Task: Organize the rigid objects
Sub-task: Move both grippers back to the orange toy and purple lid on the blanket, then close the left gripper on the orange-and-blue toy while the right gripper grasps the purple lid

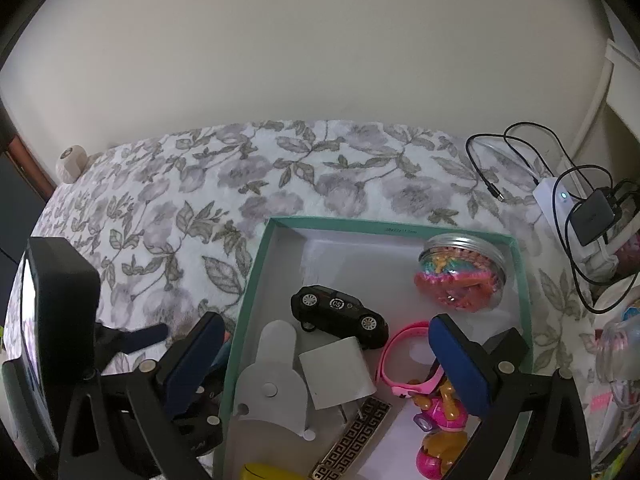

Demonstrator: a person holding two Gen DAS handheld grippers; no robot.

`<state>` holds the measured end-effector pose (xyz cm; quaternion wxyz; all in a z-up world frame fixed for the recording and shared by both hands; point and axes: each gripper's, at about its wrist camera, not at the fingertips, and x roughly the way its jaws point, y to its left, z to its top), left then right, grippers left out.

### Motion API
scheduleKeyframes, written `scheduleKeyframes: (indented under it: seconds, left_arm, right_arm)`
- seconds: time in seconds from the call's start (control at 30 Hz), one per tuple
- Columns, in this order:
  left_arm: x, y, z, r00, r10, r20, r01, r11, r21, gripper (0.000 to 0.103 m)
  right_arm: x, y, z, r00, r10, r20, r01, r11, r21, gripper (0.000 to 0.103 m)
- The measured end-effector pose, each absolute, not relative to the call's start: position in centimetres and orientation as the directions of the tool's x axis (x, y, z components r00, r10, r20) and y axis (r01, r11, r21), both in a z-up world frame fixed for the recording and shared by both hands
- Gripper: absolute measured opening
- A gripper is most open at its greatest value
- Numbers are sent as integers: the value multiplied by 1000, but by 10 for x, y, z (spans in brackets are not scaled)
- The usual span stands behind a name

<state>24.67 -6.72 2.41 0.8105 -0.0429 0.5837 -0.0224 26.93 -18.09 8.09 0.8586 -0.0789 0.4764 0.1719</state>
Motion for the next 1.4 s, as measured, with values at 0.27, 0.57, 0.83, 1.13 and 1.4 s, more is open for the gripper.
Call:
scheduleKeyframes:
  seconds: [0.27, 0.57, 0.83, 1.13, 1.4]
  left_arm:
    - [248, -71, 23, 328, -76, -942, 6, 997, -79, 44]
    - [217, -13, 26, 310, -42, -950, -108, 991, -79, 44]
    - [185, 44, 25, 296, -44, -954, -250, 961, -122, 44]
    - [150, 83, 25, 311, -52, -949, -314, 937, -154, 44]
    - [144, 86, 27, 309, -43, -950, -309, 940, -143, 44]
  right_arm:
    - [267, -186, 87, 490, 236, -839, -362, 931, 50, 103]
    - [251, -175, 95, 456, 286, -843, -427, 901, 75, 103]
    - [218, -131, 76, 280, 357, -891, -643, 759, 102, 95]
    - [195, -100, 50, 154, 367, -917, -756, 642, 130, 72]
    - [189, -81, 27, 154, 259, -953, -777, 628, 46, 72]
